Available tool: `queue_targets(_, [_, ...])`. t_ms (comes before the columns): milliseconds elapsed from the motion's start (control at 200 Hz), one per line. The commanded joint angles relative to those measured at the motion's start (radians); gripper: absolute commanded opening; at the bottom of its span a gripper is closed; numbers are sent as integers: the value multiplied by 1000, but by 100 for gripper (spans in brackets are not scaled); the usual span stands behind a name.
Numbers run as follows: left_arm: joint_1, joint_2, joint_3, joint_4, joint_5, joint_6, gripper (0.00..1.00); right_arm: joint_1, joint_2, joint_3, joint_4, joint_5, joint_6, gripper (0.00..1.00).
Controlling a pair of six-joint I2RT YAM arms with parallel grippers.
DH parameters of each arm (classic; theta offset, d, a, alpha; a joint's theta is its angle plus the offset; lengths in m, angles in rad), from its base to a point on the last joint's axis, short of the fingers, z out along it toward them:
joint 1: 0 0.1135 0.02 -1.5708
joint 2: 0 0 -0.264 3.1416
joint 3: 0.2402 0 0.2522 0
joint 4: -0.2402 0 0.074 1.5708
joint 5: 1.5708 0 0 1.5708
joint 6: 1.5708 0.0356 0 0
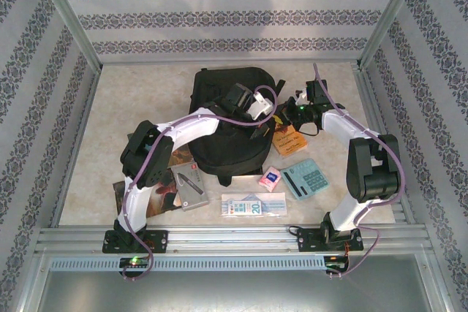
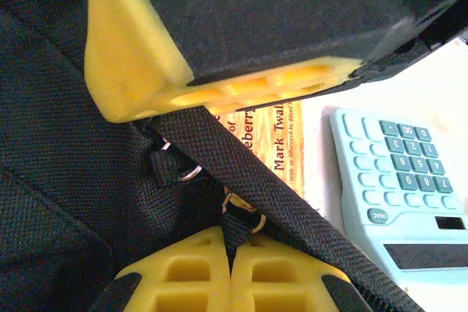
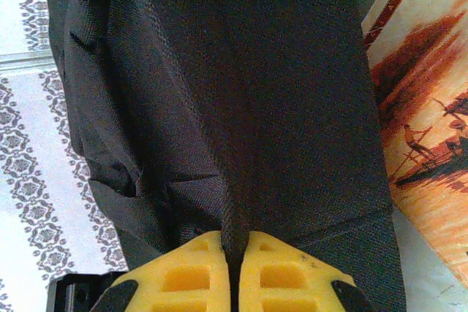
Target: Pack the student bag
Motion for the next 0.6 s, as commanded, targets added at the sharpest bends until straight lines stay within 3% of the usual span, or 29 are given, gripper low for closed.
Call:
queue_targets(0, [-11, -76, -25, -7, -39, 31, 0, -12, -25, 15, 42, 19, 36, 0])
queue_targets(595, [-69, -373, -292, -104, -219, 112, 0, -38, 14, 85, 38, 113, 74, 0])
